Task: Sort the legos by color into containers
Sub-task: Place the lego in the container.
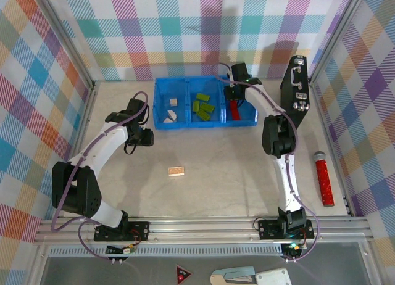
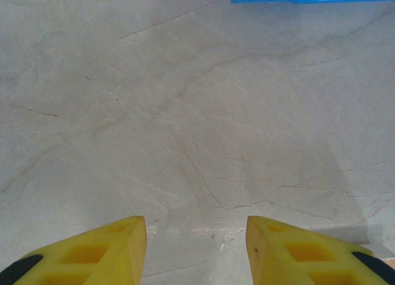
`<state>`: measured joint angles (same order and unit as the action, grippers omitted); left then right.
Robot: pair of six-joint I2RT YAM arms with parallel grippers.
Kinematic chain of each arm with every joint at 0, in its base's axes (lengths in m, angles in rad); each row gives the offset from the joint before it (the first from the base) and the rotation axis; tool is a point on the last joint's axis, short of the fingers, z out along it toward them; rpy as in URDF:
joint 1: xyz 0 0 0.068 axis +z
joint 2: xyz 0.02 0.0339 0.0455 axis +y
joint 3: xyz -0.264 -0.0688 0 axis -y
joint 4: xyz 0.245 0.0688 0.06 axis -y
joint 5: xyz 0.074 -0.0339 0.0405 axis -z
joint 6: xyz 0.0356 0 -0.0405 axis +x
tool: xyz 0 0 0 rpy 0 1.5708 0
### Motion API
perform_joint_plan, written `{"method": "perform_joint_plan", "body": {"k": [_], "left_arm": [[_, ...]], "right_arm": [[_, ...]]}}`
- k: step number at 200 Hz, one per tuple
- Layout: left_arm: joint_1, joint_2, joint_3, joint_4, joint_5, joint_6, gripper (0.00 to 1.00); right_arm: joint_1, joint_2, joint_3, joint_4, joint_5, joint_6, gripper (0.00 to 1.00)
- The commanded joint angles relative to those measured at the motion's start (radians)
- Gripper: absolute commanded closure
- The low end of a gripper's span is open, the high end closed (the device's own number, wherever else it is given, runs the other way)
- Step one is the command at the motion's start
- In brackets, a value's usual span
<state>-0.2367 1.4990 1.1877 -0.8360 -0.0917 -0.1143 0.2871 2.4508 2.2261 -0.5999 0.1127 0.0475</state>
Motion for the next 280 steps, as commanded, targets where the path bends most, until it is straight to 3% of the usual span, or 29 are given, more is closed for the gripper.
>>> {"method": "perform_joint_plan", "body": {"k": [1, 94, 155, 194, 280], "left_arm": [[0.013, 0.015, 0.009, -0.015, -0.014, 0.016, 0.53], [0.013, 0.023, 0.010, -0.017, -0.016, 0.015, 0.53], [0.013, 0.018, 0.009, -0.015, -0.008, 0.015, 0.53], [0.012, 0.011, 0.009, -0.017, -0.005, 0.015, 0.53], [0.013, 0.003, 0.009, -0.016, 0.021, 0.015, 0.53]], "right_arm": [[-0.005, 0.041, 0.072, 0.013, -0.003, -0.009, 0.69], [-0.006, 0.111, 0.132, 0.017, -0.006, 0.003, 0.64], [-0.006, 0.050, 0.089, 0.017, -0.015, 0.012, 0.52], [-0.005, -0.009, 0.065, 0.001, -0.028, 0.015, 0.52], [0.009, -0.291, -0.307, 0.026, -0.087, 0.038, 0.52]]}}
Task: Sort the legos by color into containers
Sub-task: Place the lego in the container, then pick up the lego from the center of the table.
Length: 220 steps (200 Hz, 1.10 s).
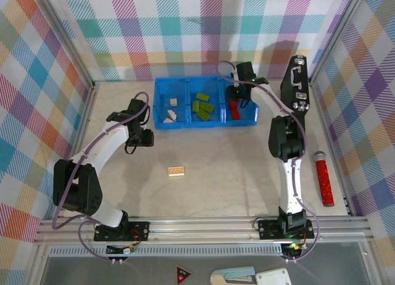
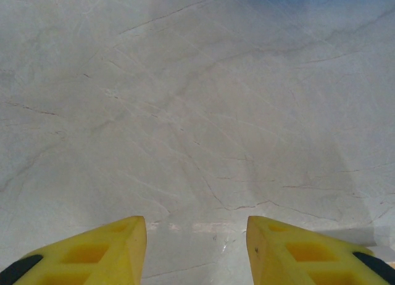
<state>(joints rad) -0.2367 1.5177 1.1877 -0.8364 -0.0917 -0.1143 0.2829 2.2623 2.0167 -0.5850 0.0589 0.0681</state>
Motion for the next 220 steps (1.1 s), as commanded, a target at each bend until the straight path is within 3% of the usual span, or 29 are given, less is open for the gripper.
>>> {"method": "perform_joint_plan", "body": {"k": [1, 97, 153, 220], "left_arm": [[0.013, -0.016, 0.009, -0.015, 0.020, 0.015, 0.53], [-0.021, -0.025, 0.017, -0.018, 0.067, -0.033, 0.54], [-0.131, -0.019, 0.049, -0.052, 0.023, -0.102, 0.53], [-0.295, 0.005, 0.046, -0.050, -0.030, -0.285, 0.51]], "right_arm": [[0.012, -0.107, -0.104, 0.011, -0.034, 0.017, 0.52], [0.088, -0.471, -0.575, 0.056, -0.054, 0.104, 0.53], [0.111, -0.653, -0.782, 0.084, -0.054, 0.155, 0.53], [0.112, -0.813, -0.948, 0.097, -0.051, 0.159, 0.52]]}}
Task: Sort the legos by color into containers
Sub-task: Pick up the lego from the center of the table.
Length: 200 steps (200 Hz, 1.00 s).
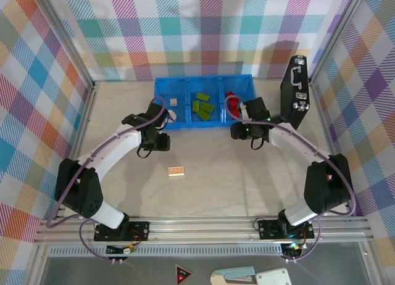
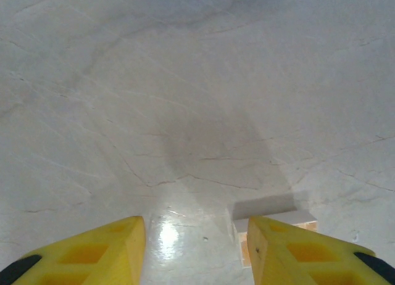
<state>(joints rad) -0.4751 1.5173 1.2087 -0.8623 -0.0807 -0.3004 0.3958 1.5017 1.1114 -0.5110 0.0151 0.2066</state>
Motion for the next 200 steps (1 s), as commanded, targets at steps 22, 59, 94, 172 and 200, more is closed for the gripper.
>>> {"method": "perform_joint_plan", "body": {"k": [22, 59, 94, 172, 200], "left_arm": [[-0.114, 0.021, 0.020, -0.024, -0.070, -0.159, 0.49], [-0.182, 0.038, -0.008, -0.007, -0.097, -0.251, 0.45], [-0.232, 0.068, -0.031, 0.009, -0.115, -0.307, 0.40], [-0.310, 0.139, -0.080, 0.032, -0.146, -0.407, 0.23], [-0.313, 0.147, -0.117, 0.047, -0.146, -0.426, 0.18]], "right_arm": [[-0.001, -0.078, -0.079, 0.031, -0.015, 0.021, 0.51], [-0.001, -0.110, -0.119, 0.043, -0.043, 0.020, 0.51], [-0.002, -0.129, -0.145, 0.047, -0.072, 0.015, 0.52], [-0.002, -0.161, -0.172, 0.033, -0.089, -0.019, 0.51], [-0.002, -0.159, -0.176, 0.037, -0.106, -0.016, 0.51]]}}
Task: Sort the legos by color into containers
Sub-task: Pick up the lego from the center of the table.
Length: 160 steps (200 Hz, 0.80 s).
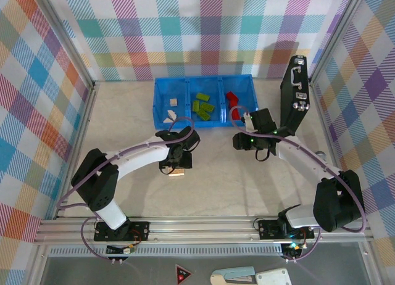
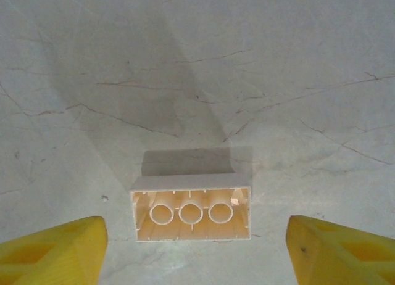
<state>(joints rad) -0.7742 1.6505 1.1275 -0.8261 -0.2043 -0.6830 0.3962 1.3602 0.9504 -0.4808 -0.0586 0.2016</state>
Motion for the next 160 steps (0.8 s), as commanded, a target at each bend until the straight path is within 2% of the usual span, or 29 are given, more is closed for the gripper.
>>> {"method": "perform_joint_plan", "body": {"k": [1, 63, 160], "left_arm": [[-0.013, 0.014, -0.037, 0.011, -0.022, -0.045, 0.18], [-0.013, 0.035, -0.099, 0.084, 0.018, -0.053, 0.08], [-0.014, 0.066, -0.126, 0.139, 0.038, -0.036, 0.19]], "right_arm": [[-0.002, -0.016, -0.016, 0.007, -0.033, -0.012, 0.51], [-0.002, -0.018, -0.016, 0.004, -0.041, -0.010, 0.51], [-0.001, -0.032, -0.015, -0.024, -0.034, -0.007, 0.51]]}}
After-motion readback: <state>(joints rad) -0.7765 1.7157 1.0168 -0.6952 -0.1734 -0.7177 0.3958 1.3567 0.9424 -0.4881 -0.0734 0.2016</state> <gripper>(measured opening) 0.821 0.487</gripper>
